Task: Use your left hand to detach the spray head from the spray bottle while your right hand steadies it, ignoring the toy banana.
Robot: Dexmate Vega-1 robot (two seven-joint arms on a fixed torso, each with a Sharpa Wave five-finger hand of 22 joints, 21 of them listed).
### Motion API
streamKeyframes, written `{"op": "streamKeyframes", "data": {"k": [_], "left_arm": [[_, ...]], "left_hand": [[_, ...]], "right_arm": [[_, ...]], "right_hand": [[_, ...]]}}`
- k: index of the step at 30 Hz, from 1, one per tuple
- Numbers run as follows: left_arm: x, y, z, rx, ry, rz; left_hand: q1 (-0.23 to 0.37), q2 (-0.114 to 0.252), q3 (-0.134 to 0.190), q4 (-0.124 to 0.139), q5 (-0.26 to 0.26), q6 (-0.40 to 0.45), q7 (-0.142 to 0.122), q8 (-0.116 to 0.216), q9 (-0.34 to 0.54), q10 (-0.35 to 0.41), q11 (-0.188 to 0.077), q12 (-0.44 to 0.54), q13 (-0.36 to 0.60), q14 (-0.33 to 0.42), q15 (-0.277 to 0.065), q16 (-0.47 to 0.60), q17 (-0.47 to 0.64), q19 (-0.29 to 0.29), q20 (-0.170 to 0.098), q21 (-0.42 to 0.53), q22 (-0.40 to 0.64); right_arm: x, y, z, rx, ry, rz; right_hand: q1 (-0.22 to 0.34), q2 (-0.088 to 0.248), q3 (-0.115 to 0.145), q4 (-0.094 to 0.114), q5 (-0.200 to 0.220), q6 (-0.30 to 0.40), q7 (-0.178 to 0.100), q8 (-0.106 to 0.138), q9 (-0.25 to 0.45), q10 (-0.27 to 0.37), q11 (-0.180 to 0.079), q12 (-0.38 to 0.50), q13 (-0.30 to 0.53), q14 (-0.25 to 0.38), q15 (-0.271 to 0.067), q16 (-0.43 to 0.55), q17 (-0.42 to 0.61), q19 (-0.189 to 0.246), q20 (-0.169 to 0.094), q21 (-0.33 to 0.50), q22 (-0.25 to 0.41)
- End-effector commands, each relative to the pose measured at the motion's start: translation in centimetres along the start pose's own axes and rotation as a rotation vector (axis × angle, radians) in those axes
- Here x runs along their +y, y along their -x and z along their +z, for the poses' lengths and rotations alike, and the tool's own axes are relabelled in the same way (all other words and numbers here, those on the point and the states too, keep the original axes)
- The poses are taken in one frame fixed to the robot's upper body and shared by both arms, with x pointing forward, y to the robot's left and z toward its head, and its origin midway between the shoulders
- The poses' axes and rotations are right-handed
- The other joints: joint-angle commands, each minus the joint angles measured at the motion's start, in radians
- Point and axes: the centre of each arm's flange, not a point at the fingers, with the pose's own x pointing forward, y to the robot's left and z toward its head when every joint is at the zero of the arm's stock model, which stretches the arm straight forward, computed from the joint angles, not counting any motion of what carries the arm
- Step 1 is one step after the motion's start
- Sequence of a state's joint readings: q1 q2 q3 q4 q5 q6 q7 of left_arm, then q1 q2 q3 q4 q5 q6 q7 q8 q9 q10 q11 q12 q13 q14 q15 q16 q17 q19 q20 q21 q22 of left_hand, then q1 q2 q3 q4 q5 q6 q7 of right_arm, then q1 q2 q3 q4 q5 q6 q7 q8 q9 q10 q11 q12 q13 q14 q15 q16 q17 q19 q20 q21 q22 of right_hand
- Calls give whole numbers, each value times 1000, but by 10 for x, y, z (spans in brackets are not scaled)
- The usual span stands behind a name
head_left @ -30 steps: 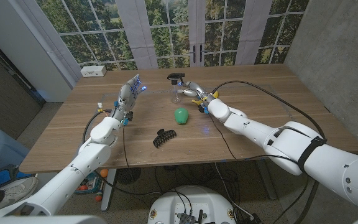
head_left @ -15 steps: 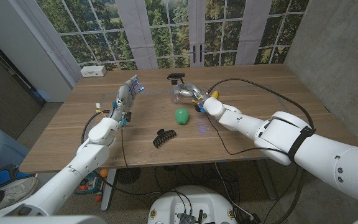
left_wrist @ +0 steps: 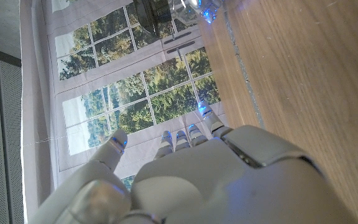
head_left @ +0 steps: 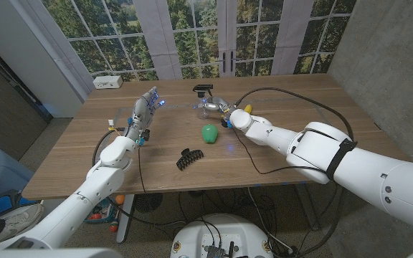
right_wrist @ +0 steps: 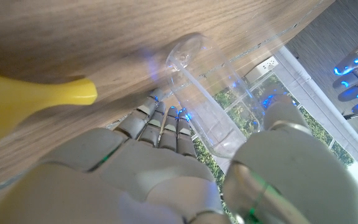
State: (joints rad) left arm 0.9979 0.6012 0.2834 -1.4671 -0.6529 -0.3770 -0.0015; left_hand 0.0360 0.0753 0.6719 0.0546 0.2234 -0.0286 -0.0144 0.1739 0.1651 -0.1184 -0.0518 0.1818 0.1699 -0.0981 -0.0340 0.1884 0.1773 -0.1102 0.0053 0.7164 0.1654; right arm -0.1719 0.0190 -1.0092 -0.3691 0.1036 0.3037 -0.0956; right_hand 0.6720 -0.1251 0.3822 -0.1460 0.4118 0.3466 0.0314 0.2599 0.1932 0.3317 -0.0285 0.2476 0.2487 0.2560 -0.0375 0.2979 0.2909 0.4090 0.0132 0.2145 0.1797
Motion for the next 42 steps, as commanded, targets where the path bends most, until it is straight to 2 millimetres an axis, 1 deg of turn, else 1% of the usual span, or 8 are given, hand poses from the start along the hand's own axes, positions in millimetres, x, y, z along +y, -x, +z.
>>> {"op": "streamKeyframes", "data": {"k": [1,6,8,15,18,20,27,42], "left_arm": [[2,0,0,7,-2,-1],[2,-2,1,5,-3,-10],[1,-3,2,3,-2,-13],[0,-8,7,-1,-23,-27],[-1,-11,10,5,-51,-34],[-3,-14,13,10,-70,-43],[-8,-22,24,29,-148,-55],[-27,-31,55,15,-328,-47]], "left_hand": [[-6,25,3,-7,4,-8,1,6,5,-3,0,3,3,-1,-2,0,2,1,-1,-4,3],[-6,25,2,-8,4,-7,1,6,5,-3,0,4,3,0,-2,1,2,2,-1,-6,3],[-6,25,2,-8,4,-6,2,6,5,-2,0,4,3,0,-2,1,2,3,0,-7,3],[6,18,3,-27,3,4,-2,10,5,12,-3,8,2,17,-5,3,-3,17,3,-14,2],[56,3,13,-103,-9,13,-9,13,6,30,-3,8,2,49,2,4,-8,55,18,-30,2],[88,-3,19,-155,-21,19,-15,15,7,47,0,10,3,85,15,9,-8,89,31,-39,3],[149,0,28,-223,-36,44,-5,24,10,90,6,17,4,161,27,18,-6,144,30,-52,6],[278,5,12,-239,-47,145,32,37,14,275,6,48,10,380,-6,54,3,267,55,-57,15]], "right_arm": [[5,1,1,-8,-48,-39],[5,6,0,-40,-52,-95],[4,8,-1,-53,-57,-118],[-2,19,-2,-129,-45,-194],[-4,27,-1,-187,-15,-244],[-6,33,-1,-220,1,-280],[-10,51,-1,-309,58,-372],[-11,89,7,-356,234,-459]], "right_hand": [[59,76,-7,-2,5,180,-76,66,1,157,-66,49,22,81,-89,68,51,99,19,28,12],[151,191,-33,-8,-83,429,-148,147,-4,396,-132,130,66,204,-164,197,146,176,-25,68,22],[201,255,-34,-11,-139,536,-135,179,-3,511,-133,176,93,291,-175,272,198,217,-65,99,30],[250,296,-23,-13,-201,639,-123,217,1,666,-134,254,147,452,-182,365,265,250,-90,142,41],[275,296,-20,-17,-209,644,-111,222,7,722,-127,295,182,493,-185,392,296,254,-105,159,48],[284,296,-21,-16,-211,645,-108,227,14,741,-136,316,205,513,-185,406,315,257,-118,171,56],[298,292,-32,-4,-207,638,-121,241,48,743,-162,378,293,537,-185,422,372,254,-148,211,85],[307,287,-40,9,-191,645,-129,260,83,719,-167,447,409,534,-189,398,430,234,-160,264,123]]}}
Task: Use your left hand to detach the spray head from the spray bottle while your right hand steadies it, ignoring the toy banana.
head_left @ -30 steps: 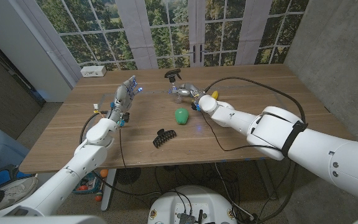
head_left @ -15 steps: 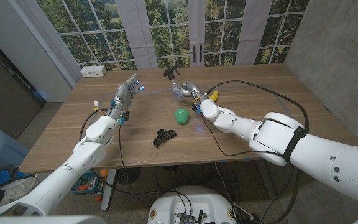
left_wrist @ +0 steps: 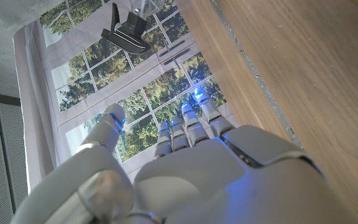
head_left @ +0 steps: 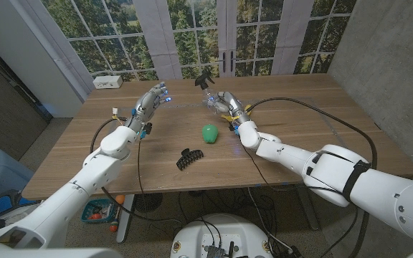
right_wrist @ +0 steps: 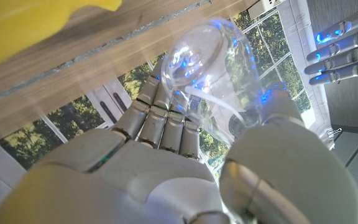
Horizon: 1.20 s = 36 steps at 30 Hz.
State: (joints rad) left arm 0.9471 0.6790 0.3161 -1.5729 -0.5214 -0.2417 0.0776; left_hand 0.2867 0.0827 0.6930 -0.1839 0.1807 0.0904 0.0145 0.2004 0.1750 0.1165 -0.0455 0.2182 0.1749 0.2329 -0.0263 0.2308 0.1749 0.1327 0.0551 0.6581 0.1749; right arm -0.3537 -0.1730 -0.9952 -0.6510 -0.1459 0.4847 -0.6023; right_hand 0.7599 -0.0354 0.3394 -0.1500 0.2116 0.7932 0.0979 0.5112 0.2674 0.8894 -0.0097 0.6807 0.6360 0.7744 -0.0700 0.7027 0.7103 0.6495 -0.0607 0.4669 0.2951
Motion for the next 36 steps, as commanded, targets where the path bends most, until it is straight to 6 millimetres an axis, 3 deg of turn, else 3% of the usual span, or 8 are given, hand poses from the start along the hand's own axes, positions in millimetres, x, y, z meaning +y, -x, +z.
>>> {"op": "streamKeyframes", "data": {"k": [1,10,16,21,26,36], "left_arm": [[-9,-7,27,-5,-156,6],[-15,-13,41,-1,-236,-28],[-19,-15,51,-23,-286,-38],[-22,-17,56,-36,-288,-63],[-24,-18,59,-41,-276,-75],[-25,-23,64,-37,-283,-104]], "left_hand": [[35,-6,-11,-2,-4,35,7,13,4,52,0,14,6,59,-17,13,5,24,5,-1,6],[83,-51,-33,-9,-5,96,16,32,7,114,1,20,11,85,-30,9,7,33,-1,-9,8],[128,-129,-72,-7,1,167,-12,60,11,144,0,15,15,99,-36,5,10,36,2,-21,9],[152,-187,-116,6,10,243,-6,94,19,188,-15,17,20,117,-44,7,16,41,-3,-30,11],[150,-199,-134,14,12,277,-3,111,23,213,-14,20,22,129,-46,12,20,44,-6,-33,12],[128,-172,-165,40,16,351,20,145,26,329,-6,38,25,270,-82,76,43,123,-30,-17,15]], "right_arm": [[-15,21,30,-121,125,-77],[-20,33,34,-151,184,-105],[-19,36,34,-158,221,-109],[-16,37,34,-172,270,-112],[-14,38,34,-198,323,-124],[-10,44,38,-265,388,-135]], "right_hand": [[218,196,2,14,10,198,-198,9,10,158,-186,18,28,15,-156,-10,13,-10,-88,13,9],[214,189,-4,21,18,206,-209,18,21,146,-189,44,79,7,-156,-37,30,-22,-95,31,13],[215,186,-5,22,22,208,-213,19,21,145,-191,55,100,7,-157,-46,38,-28,-97,38,14],[215,184,-8,23,26,211,-225,21,22,144,-191,68,126,10,-157,-57,49,-33,-100,49,15],[214,181,-11,25,29,216,-234,24,20,141,-191,76,143,11,-157,-64,57,-39,-104,55,16],[210,176,-17,30,37,220,-249,21,11,139,-193,88,174,11,-158,-85,71,-49,-112,71,16]]}}
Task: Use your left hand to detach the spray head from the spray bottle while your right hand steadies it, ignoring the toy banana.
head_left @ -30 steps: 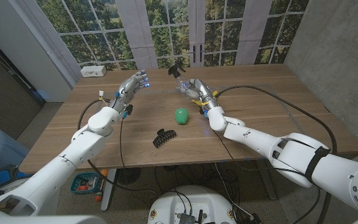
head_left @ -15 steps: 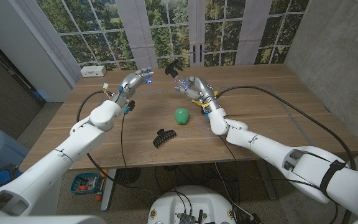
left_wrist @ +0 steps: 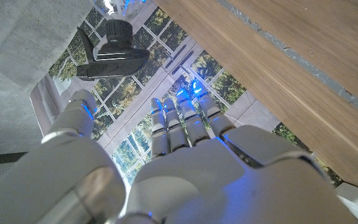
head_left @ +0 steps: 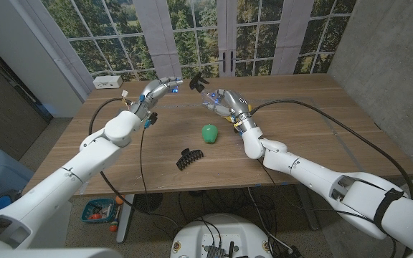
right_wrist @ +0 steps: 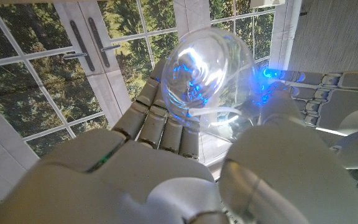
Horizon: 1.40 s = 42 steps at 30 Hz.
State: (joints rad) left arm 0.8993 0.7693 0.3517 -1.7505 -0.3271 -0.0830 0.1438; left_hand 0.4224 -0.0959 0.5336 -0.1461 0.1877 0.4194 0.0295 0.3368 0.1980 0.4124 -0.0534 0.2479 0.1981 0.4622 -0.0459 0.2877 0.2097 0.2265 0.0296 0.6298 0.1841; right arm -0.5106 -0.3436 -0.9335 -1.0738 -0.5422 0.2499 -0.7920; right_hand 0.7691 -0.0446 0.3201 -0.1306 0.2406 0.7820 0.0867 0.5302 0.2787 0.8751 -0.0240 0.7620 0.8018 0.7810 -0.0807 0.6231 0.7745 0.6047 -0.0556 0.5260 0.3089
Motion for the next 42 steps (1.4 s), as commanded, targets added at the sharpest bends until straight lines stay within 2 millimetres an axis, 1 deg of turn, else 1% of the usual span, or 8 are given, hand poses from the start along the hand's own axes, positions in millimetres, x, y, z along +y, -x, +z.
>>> {"op": "streamKeyframes", "data": {"k": [1,10,14,17,22,34,38,42], "left_arm": [[0,-7,9,-9,-16,-39],[0,-16,15,-11,-29,-99],[0,-19,20,-6,-119,-129],[-1,-21,28,-4,-205,-155],[0,-26,32,-2,-256,-197],[-1,-38,27,0,-199,-323],[2,-40,26,-11,-174,-318],[4,-42,25,-8,-145,-336]], "left_hand": [[-9,9,-7,3,10,25,6,8,1,54,0,14,2,50,-65,23,10,41,-6,15,6],[-11,11,-7,1,14,79,5,19,-5,113,-8,24,2,92,-81,34,7,66,-11,20,7],[107,39,15,-38,18,22,-31,-20,-8,70,-35,-13,0,21,-89,0,-2,66,0,14,8],[234,-11,-17,-36,27,-74,-65,-84,-7,-33,-56,-54,-2,-77,-81,-57,-17,45,4,-4,7],[303,-87,-84,-29,69,-158,-95,-136,-6,-133,-71,-66,-4,-152,-82,-97,-25,38,-9,-20,6],[283,-103,-187,-14,116,-148,-90,-135,-8,-108,-69,-44,-9,-99,-89,-74,-25,81,-21,-20,4],[291,-75,-205,-8,139,-110,-88,-123,-8,-70,-77,-34,-10,-74,-99,-69,-24,100,-27,-18,5],[272,-8,-209,33,172,-42,-99,-106,-6,-9,-90,-23,-12,-41,-123,-61,-17,132,-43,-8,10]], "right_arm": [[1,6,6,-77,85,-20],[0,9,10,-117,92,-41],[0,8,10,-116,86,-46],[1,6,8,-103,84,-45],[2,3,5,-90,82,-46],[5,-4,3,-87,84,-43],[8,-5,5,-101,87,-40],[9,-6,6,-106,88,-39]], "right_hand": [[201,185,2,10,8,232,-238,3,-1,153,-179,6,9,5,-148,-6,7,-4,-117,12,2],[200,182,-3,13,17,232,-250,2,-8,153,-180,2,15,9,-148,-25,22,-12,-122,28,2],[201,182,-5,14,20,233,-249,3,-7,155,-180,4,20,12,-149,-30,27,-15,-123,33,2],[202,180,-6,12,21,234,-246,6,-5,156,-180,3,21,15,-149,-32,33,-16,-123,38,1],[204,183,-8,13,24,233,-245,8,-4,158,-180,0,21,19,-149,-38,42,-19,-122,46,1],[208,182,-12,13,28,229,-247,14,3,163,-180,-3,27,24,-149,-50,61,-26,-123,62,0],[210,182,-13,13,29,228,-244,16,6,163,-179,-3,31,26,-149,-54,67,-27,-123,68,-1],[210,183,-15,14,31,231,-247,19,6,164,-179,-5,33,27,-149,-59,74,-30,-123,74,-2]]}}
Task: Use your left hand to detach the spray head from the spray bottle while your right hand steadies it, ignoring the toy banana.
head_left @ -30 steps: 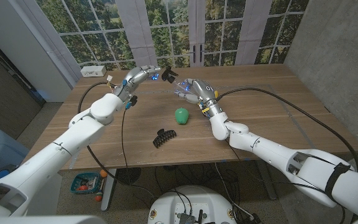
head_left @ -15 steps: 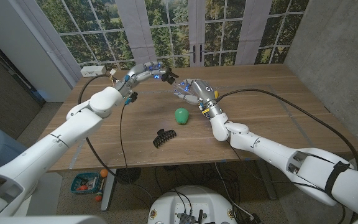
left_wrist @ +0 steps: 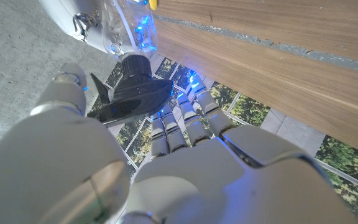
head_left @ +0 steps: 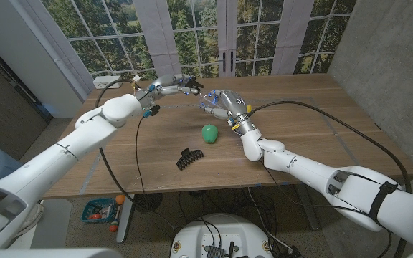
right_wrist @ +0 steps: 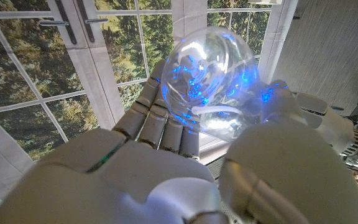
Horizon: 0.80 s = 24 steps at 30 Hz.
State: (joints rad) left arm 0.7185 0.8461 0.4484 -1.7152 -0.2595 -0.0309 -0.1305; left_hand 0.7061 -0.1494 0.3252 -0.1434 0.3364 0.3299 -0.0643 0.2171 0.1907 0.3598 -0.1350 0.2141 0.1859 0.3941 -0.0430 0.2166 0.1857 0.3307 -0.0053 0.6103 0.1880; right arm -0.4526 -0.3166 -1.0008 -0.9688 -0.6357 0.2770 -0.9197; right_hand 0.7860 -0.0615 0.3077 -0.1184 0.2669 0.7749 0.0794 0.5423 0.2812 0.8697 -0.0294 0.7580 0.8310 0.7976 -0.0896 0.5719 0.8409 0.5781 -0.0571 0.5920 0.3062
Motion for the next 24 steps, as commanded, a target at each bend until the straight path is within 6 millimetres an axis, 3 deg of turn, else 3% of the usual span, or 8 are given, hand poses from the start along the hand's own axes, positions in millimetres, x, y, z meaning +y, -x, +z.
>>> {"op": "streamKeyframes", "data": {"k": [1,7,14,17,18,20,23,24], "left_arm": [[7,-6,-2,-16,47,-55],[6,-8,-1,-18,69,-51],[5,-6,2,-29,124,-28],[3,-8,3,-21,148,-58],[2,-9,4,-20,153,-64],[1,-9,5,-21,175,-79],[-1,-9,6,-28,189,-88],[-2,-9,7,-35,199,-89]], "left_hand": [[-19,58,-2,40,29,59,-4,16,2,55,-11,13,0,38,-129,14,7,37,-12,15,7],[-67,166,-4,106,68,184,29,35,1,193,13,38,0,147,-122,37,5,99,-24,42,11],[-71,240,9,125,79,313,81,32,-3,396,41,68,-1,407,-120,88,-5,288,-56,132,17],[-96,239,1,134,63,367,162,15,-3,537,52,85,-3,533,-128,94,-11,377,-79,183,19],[-102,240,0,136,60,379,174,10,-3,574,34,91,-3,567,-128,97,-11,391,-84,191,19],[-116,246,2,143,48,446,217,11,-4,645,38,99,-4,635,-144,96,-13,450,-104,221,17],[-131,265,12,152,36,497,247,4,-3,715,32,108,-5,705,-149,99,-14,495,-111,243,14],[-135,273,22,154,28,468,257,-20,-4,749,17,111,-6,737,-157,97,-14,511,-119,250,11]], "right_arm": [[4,-4,1,-12,4,-2],[4,-3,1,-13,15,-9],[1,1,-3,-14,32,-30],[-1,3,-4,-21,36,-41],[-2,4,-4,-23,39,-44],[-3,6,-6,-23,42,-54],[-5,9,-9,-20,41,-68],[-6,10,-10,-21,44,-72]], "right_hand": [[193,199,-3,2,5,238,-239,6,2,169,-174,-1,4,11,-140,-9,8,-4,-123,9,1],[190,200,-7,6,7,235,-247,2,-7,171,-174,-8,2,13,-139,-20,19,-10,-123,20,-1],[187,200,-11,10,8,231,-249,-3,-15,169,-174,-20,-8,15,-138,-32,27,-17,-124,29,-4],[185,200,-12,11,9,227,-251,-7,-20,173,-175,-23,-12,15,-139,-38,30,-19,-125,33,-5],[185,200,-12,11,10,226,-250,-8,-21,174,-175,-24,-12,15,-139,-40,31,-20,-126,34,-6],[183,200,-14,13,10,225,-251,-11,-25,175,-175,-26,-14,15,-139,-44,33,-22,-127,37,-7],[183,201,-15,14,11,223,-252,-14,-29,177,-175,-27,-12,16,-140,-51,37,-26,-127,42,-9],[183,201,-15,15,12,223,-252,-14,-29,177,-175,-26,-11,17,-140,-52,38,-26,-128,43,-10]]}}
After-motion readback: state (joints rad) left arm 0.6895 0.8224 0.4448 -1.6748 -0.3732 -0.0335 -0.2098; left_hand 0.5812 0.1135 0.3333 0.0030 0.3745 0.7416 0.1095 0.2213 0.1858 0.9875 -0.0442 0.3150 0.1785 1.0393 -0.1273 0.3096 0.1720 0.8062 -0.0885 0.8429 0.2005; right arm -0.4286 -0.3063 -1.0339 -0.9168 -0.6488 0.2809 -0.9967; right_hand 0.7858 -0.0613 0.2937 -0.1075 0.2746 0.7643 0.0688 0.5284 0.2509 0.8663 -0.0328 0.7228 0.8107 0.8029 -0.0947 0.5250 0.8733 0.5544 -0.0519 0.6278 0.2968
